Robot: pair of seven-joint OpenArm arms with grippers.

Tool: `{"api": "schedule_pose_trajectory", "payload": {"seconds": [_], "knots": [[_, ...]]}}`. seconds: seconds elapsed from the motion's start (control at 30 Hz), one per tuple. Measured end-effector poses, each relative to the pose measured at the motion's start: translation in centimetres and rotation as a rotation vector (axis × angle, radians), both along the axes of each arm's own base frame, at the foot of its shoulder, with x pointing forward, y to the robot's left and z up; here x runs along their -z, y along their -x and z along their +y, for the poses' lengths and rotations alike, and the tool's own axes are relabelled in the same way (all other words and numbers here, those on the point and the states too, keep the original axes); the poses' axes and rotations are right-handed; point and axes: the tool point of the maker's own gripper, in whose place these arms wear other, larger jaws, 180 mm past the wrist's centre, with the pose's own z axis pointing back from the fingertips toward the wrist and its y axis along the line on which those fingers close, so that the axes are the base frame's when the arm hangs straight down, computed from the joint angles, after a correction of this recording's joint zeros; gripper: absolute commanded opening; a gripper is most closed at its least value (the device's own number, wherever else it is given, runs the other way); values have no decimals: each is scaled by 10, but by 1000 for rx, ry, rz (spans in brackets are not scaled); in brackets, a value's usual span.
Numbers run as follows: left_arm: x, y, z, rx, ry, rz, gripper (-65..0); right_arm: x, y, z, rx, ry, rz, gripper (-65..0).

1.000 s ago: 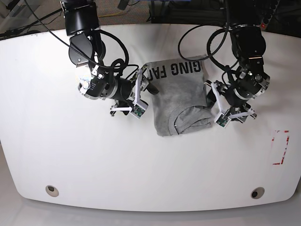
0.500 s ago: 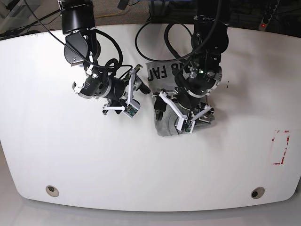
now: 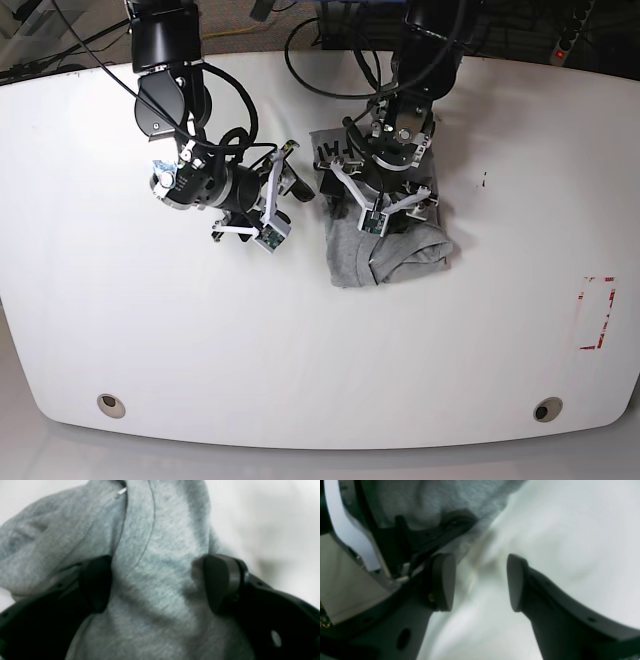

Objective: Fold the T-shirt properly
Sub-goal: 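Lift the folded shirt with the left gripper and carry it off the table edge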

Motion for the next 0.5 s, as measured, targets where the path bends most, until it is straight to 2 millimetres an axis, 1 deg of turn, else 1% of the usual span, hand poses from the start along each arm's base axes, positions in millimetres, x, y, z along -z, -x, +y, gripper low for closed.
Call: {"api": "schedule_pose_trajectory", "payload": {"seconds": [0.03,0.07,0.2,0.23,0.33,0.37,0.43,0.5], "knots": [[1,-2,4,2,-4,-2,-117,0,0,0,2,0,-1,-344],[4,-3,13,4,-10,5,-117,-1,-1,0,1,0,-3,-344],[11,-2,52,46,-29,32,-117,-2,-2,-1,1,1,-6,-344],[14,0,70,52,-45,46,-117,-3,-3,0,0,-2,-8,-344],[13,2,114,52,-85,85,-117,-4,-4,-2,6,1,-14,-344],[12,3,133,44,-107,95,-117,-5,-6,-6,20,-2,-17,-344],[9,6,157,74,-146,109,-117,-8,-10,-15,49,-4,-25,-344],[5,9,187,101,-205,124,-117,-8,-13,-22,74,-2,-27,-344]]}}
